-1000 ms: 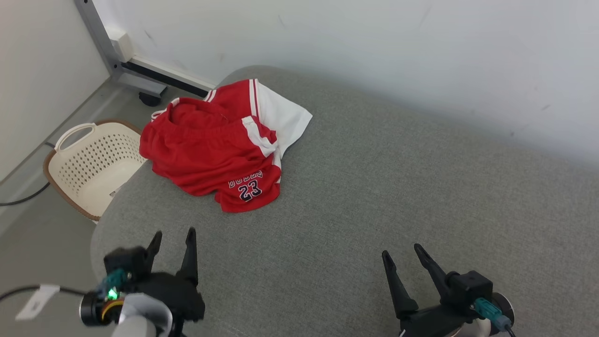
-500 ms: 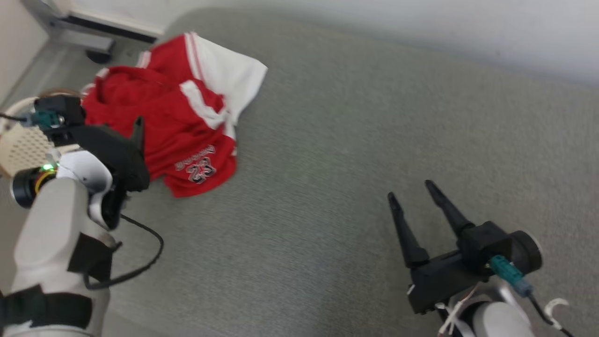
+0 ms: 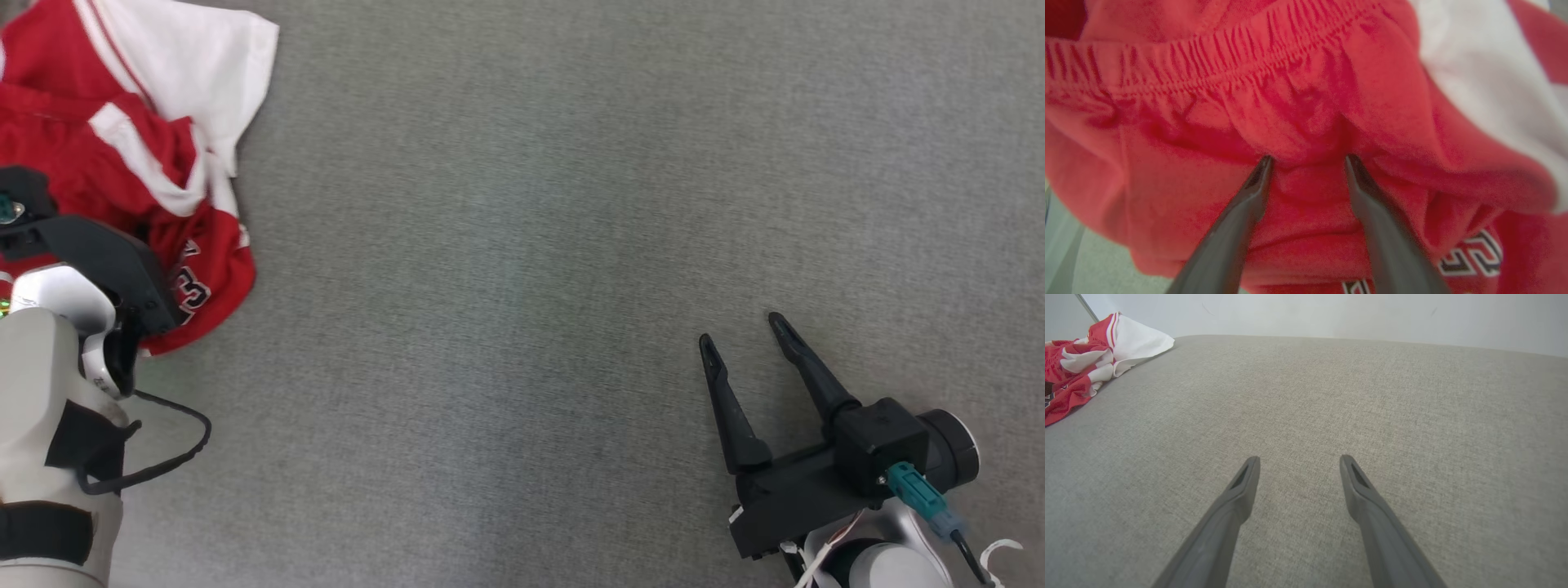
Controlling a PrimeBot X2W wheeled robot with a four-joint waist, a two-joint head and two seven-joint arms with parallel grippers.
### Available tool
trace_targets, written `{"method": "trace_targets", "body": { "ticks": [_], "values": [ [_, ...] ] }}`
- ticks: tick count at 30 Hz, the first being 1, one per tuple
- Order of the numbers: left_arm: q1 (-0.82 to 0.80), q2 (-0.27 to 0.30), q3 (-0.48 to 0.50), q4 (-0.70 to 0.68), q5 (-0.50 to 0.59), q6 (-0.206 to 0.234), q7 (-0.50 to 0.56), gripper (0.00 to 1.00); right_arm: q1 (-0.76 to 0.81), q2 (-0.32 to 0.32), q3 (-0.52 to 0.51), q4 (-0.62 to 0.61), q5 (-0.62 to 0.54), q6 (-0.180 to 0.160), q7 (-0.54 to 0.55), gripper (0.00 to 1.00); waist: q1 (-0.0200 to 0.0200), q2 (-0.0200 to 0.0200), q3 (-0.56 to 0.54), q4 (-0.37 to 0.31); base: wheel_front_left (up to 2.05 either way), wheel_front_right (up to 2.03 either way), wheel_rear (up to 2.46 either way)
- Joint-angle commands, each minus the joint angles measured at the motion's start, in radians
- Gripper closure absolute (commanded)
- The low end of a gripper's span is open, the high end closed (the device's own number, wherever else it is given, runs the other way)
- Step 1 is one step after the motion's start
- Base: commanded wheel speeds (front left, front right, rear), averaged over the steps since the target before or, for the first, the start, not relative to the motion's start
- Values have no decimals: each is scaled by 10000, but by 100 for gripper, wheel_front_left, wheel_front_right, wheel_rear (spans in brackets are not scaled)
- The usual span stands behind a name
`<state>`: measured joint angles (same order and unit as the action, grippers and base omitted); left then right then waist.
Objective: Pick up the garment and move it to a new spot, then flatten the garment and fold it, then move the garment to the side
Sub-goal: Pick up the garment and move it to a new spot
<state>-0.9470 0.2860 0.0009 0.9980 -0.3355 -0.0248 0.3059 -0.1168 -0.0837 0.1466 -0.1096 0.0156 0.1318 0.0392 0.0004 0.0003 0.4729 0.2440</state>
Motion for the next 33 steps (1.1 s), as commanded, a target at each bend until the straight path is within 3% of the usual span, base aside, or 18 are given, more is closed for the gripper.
{"method": "trace_targets", "body": {
  "ticks": [1,2,13,23,29,33],
  "values": [
    [-56,26,-46,90,123,55,-68,60,65,40,29,31,61,-21,-43,0,-4,-3,294,-355,0,0,0],
    [-51,32,-62,118,138,66,-158,100,49,51,64,68,95,-21,-58,0,-4,-3,243,-342,0,0,0],
    [-376,528,195,-138,-312,-261,-582,100,-338,205,326,865,437,-21,-510,0,-4,-3,-694,-73,0,0,0],
    [-825,1123,149,-1754,-600,-660,-116,100,-619,335,613,2327,1256,-21,-1559,0,-4,-3,-2372,140,0,0,0],
    [-911,1131,-61,-3193,-756,-835,159,100,-551,334,677,3097,1938,-21,-2114,0,-4,-3,-3539,-227,0,0,0],
    [-576,884,-334,-4094,-948,-916,354,100,-434,332,458,3452,2060,-21,-2295,0,-4,-3,-4130,-844,0,0,0]
  ]
}}
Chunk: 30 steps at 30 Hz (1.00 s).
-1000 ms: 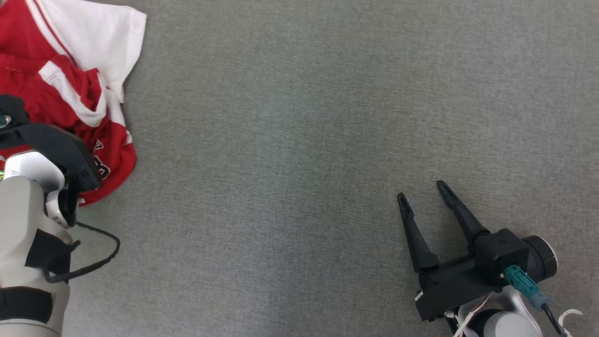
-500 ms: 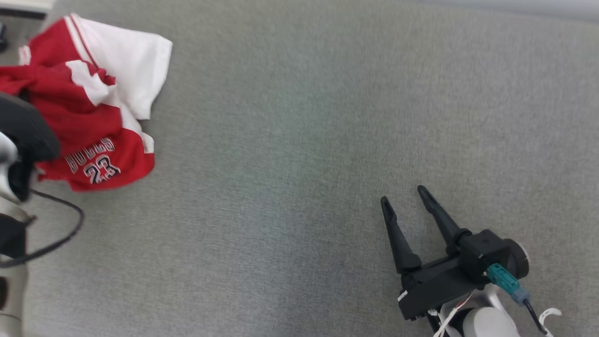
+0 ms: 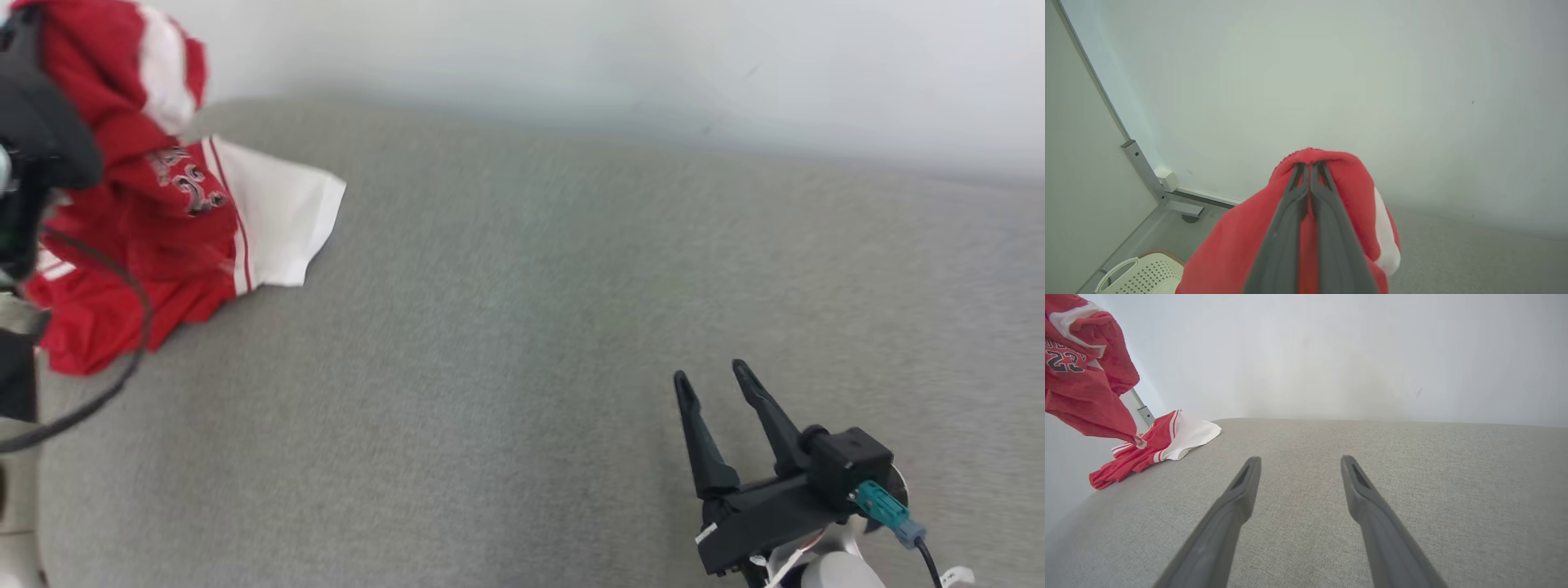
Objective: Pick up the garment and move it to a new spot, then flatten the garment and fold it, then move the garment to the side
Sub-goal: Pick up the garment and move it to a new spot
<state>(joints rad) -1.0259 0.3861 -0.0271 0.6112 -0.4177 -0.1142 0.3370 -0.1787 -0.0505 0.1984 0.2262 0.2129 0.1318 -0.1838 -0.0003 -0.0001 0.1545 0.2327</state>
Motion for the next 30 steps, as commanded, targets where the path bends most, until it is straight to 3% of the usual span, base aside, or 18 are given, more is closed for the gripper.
{"method": "trace_targets", "body": {
  "ticks": [1,11,20,25,30],
  "values": [
    [311,-205,-134,-454,-194,-55,68,100,237,1,-116,129,58,-21,-85,0,3,1,-1042,-896,0,0,0],
    [1831,-1080,-558,-2525,-750,-79,-122,100,391,-1,-403,-5,-314,-21,157,0,3,1,-1341,-3270,0,0,0],
    [2807,-2012,-1415,-3857,-766,41,-165,100,485,3,-630,-518,-293,-21,392,0,3,1,-842,-5680,0,0,0],
    [3151,-2113,-2036,-3564,-379,45,-144,100,464,6,-617,-563,-104,-21,271,0,3,1,-401,-6245,0,0,0],
    [3883,-2052,-2496,-2686,97,182,-476,100,324,9,-497,-436,75,-21,119,0,3,1,-13,-6388,0,0,0]
  ]
}}
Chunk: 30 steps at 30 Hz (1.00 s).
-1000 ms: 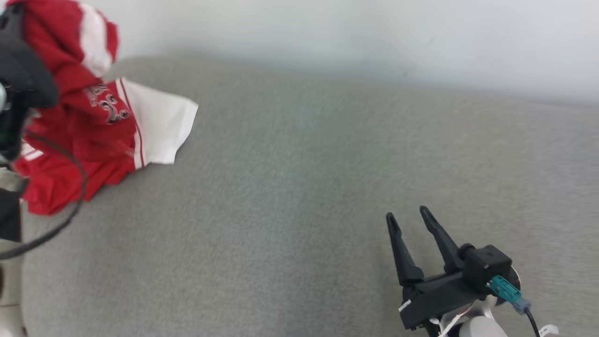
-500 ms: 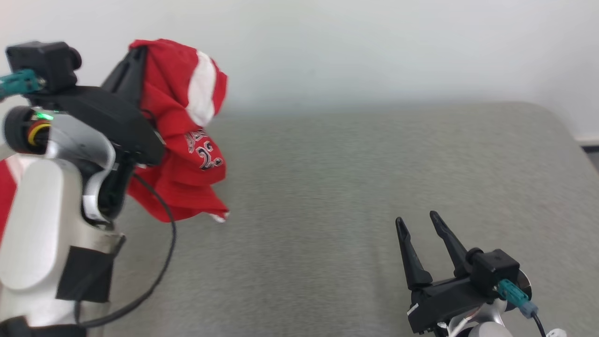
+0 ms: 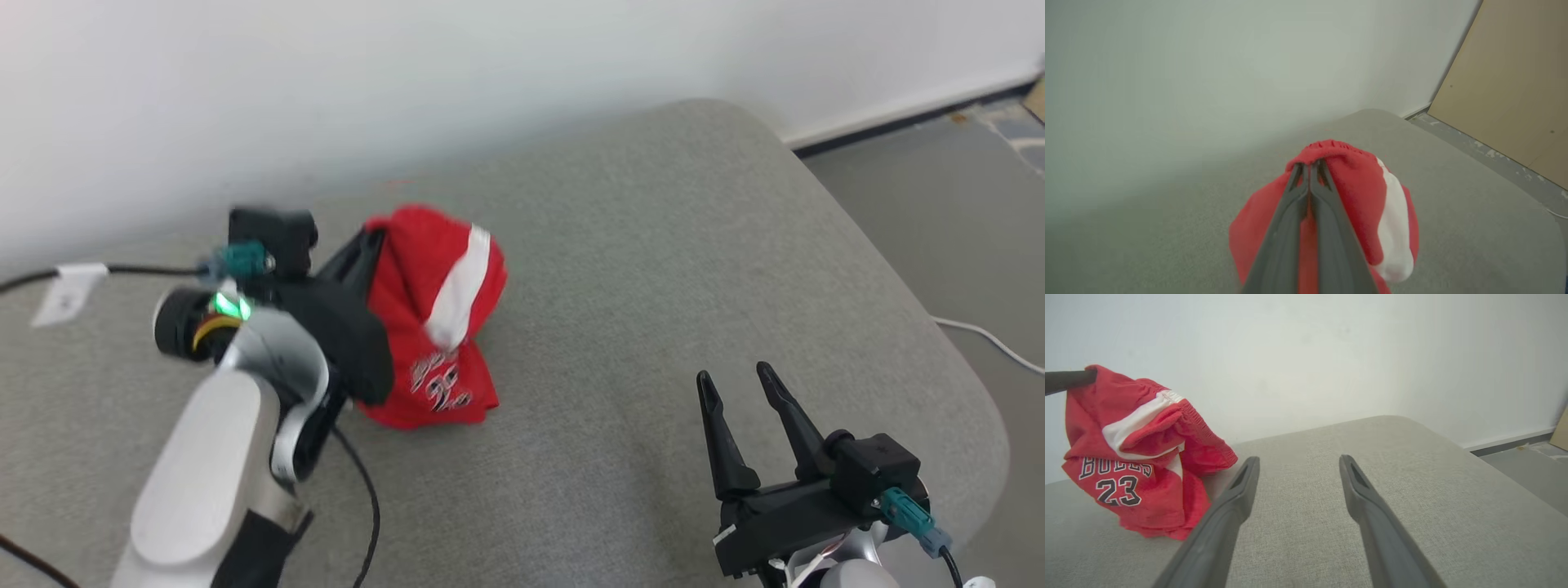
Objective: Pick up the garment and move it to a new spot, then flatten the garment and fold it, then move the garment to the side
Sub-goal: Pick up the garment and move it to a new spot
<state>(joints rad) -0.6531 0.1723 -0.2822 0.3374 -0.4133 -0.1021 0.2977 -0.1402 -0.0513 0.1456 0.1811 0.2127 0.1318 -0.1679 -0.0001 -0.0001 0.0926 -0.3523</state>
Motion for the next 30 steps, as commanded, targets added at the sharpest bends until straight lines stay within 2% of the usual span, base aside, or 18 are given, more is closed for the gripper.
{"method": "trace_targets", "body": {
  "ticks": [1,3,4,5,10,14,17,20,21,26,30],
  "values": [
    [300,98,9,261,152,122,-211,100,-89,19,56,48,106,-21,-67,0,1,1,661,-519,0,0,0],
    [567,56,-64,617,336,240,-648,100,-144,14,72,94,112,-21,-96,0,1,1,748,-425,0,0,0],
    [696,29,-124,770,375,249,-908,52,-175,11,86,114,129,-21,-103,0,1,1,779,-365,0,0,0],
    [875,-54,-175,963,314,234,-1049,0,-193,11,65,134,127,-21,-108,0,1,1,789,-268,0,0,0],
    [1498,-408,-125,1203,-295,-23,-2026,0,-183,8,34,195,20,-21,-108,0,1,1,704,341,0,0,0],
    [2182,-151,-326,811,-558,-215,-2824,0,-152,11,-11,237,-62,-21,-36,0,1,1,511,907,0,0,0],
    [2699,123,-213,229,-471,-211,-3841,0,-72,5,-152,244,-111,-21,-4,0,1,1,374,1346,0,0,0],
    [3431,183,160,-152,-581,-53,-4840,0,5,10,-276,205,14,-21,-86,0,1,1,244,1728,0,0,0],
    [3608,243,350,-249,-498,144,-5127,0,24,11,-333,197,42,-21,-117,0,1,1,212,1840,0,0,0],
    [4573,160,808,-770,-122,501,-5610,0,144,7,-665,248,104,-21,-303,0,1,1,114,2271,0,0,0],
    [5496,-357,1806,-1959,361,546,-5630,0,233,5,-859,330,110,-21,-530,0,1,1,24,2601,0,0,0]
  ]
}}
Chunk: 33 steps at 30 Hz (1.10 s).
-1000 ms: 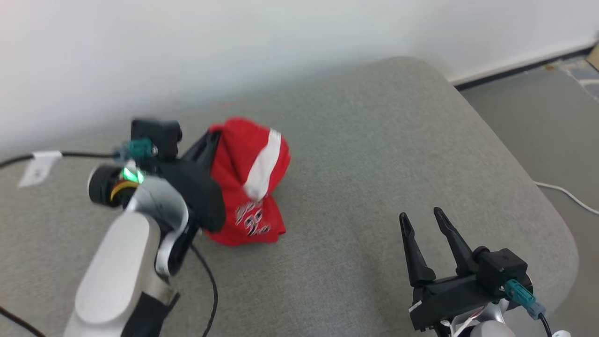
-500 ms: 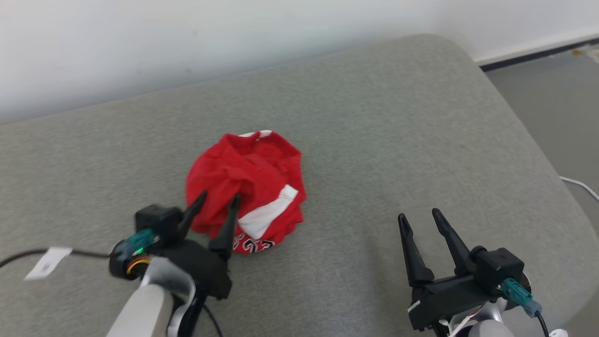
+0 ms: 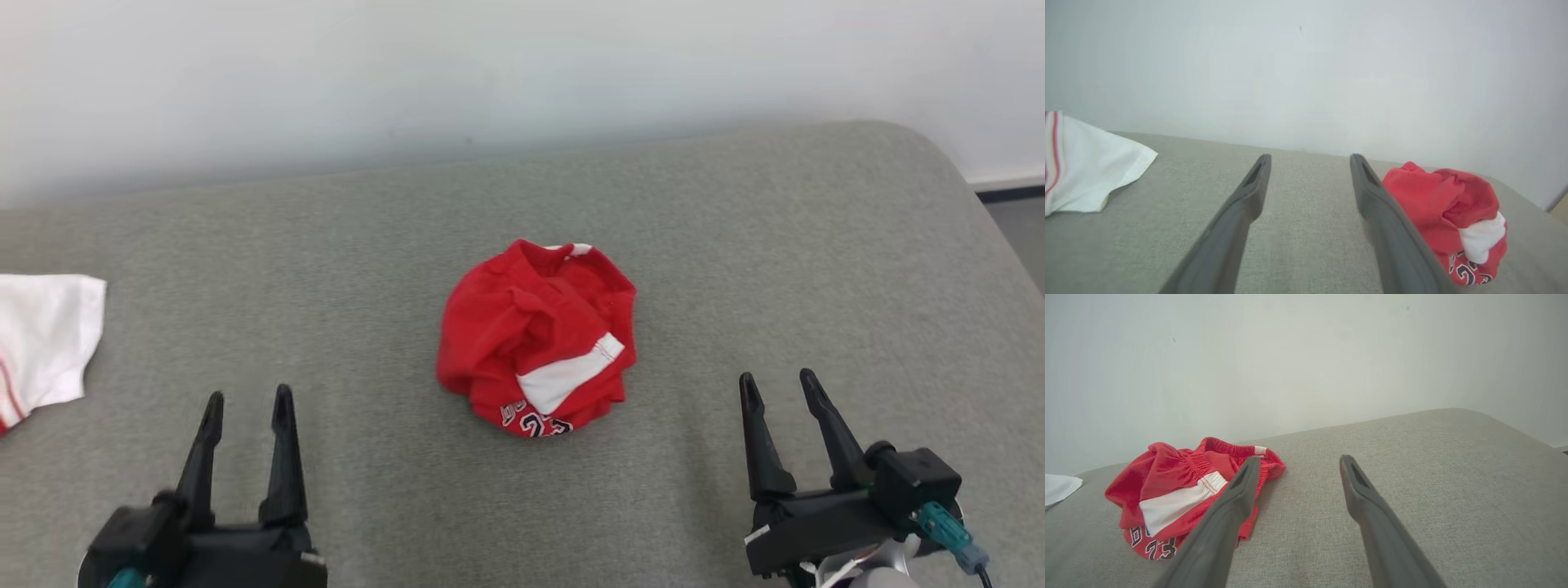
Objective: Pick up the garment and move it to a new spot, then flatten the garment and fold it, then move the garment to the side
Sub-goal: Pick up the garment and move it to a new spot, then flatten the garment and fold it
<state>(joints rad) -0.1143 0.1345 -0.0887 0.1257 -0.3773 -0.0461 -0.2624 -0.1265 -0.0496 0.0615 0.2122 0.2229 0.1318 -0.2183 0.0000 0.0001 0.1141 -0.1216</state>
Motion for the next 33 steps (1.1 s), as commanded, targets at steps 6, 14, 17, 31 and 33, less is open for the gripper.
{"method": "trace_targets", "body": {
  "ticks": [6,14,17,31,33],
  "values": [
    [1417,-614,1088,-1221,885,-348,-34,0,314,-13,-42,150,-60,-21,-331,0,0,-1,-427,617,0,0,0],
    [2248,-828,1430,-1353,1388,-679,-36,0,776,-13,-163,504,-239,-21,-453,0,0,-1,-751,738,0,0,0],
    [2378,-834,1278,-1086,1554,-770,-37,0,857,-10,-240,655,-362,-21,-446,0,0,-1,-834,743,0,0,0],
    [2109,-842,977,-750,1849,-838,-38,0,703,-10,-182,697,-345,-21,-371,0,0,-1,-712,637,0,0,0],
    [2060,-840,928,-740,1798,-841,-38,0,681,-12,-188,699,-349,-21,-378,0,0,-1,-671,637,0,0,0]
  ]
}}
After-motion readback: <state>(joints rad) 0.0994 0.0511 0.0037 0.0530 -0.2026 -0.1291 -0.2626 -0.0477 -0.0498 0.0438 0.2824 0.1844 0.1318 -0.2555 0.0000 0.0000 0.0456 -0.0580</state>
